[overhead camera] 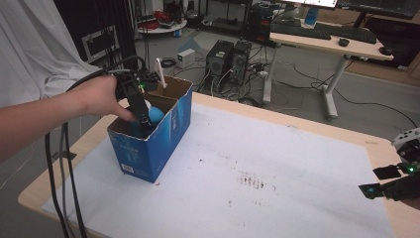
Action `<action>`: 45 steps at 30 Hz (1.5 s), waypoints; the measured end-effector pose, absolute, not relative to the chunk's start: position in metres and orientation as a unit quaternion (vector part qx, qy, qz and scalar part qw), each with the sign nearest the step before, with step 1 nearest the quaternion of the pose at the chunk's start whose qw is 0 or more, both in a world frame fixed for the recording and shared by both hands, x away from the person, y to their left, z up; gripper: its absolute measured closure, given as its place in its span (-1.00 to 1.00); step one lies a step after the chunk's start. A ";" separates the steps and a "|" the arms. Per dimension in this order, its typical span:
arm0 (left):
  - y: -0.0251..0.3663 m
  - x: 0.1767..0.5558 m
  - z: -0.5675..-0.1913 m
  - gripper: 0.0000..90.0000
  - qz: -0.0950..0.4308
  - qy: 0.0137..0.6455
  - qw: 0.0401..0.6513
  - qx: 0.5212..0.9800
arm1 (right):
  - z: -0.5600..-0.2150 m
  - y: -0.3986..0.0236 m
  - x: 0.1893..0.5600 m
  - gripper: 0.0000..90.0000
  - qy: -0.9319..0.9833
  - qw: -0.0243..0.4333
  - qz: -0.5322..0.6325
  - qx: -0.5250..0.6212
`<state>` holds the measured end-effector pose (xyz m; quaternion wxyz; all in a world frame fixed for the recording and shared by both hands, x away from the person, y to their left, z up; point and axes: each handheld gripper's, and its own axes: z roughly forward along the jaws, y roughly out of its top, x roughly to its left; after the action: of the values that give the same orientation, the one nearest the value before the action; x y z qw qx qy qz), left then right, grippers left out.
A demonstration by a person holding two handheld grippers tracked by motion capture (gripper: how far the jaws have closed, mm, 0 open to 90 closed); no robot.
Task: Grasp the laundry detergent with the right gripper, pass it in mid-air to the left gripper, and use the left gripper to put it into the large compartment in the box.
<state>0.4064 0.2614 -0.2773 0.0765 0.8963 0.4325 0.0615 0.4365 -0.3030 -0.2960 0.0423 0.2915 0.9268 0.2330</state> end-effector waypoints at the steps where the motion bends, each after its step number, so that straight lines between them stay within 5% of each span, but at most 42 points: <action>1: 0.261 0.407 -0.278 -0.18 0.061 0.432 0.076 0.896 | -0.296 -0.303 0.437 -0.51 0.927 0.042 0.233 0.291; 14: 0.260 0.407 -0.277 -0.20 0.061 0.430 0.069 0.898 | -0.296 -0.303 0.436 -0.51 0.927 0.041 0.232 0.290; 28: 0.254 0.407 -0.277 -0.46 0.059 0.412 0.046 0.908 | -0.295 -0.305 0.434 -0.51 0.929 0.040 0.234 0.283; 45: 0.256 0.405 -0.244 -0.55 0.075 0.388 0.059 0.917 | -0.293 -0.307 0.431 -0.51 0.927 0.041 0.238 0.287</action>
<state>0.4046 0.2558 -0.2439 0.0590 0.9169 0.3875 0.0748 0.4314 -0.3068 -0.2930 0.0405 0.2867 0.9271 0.2381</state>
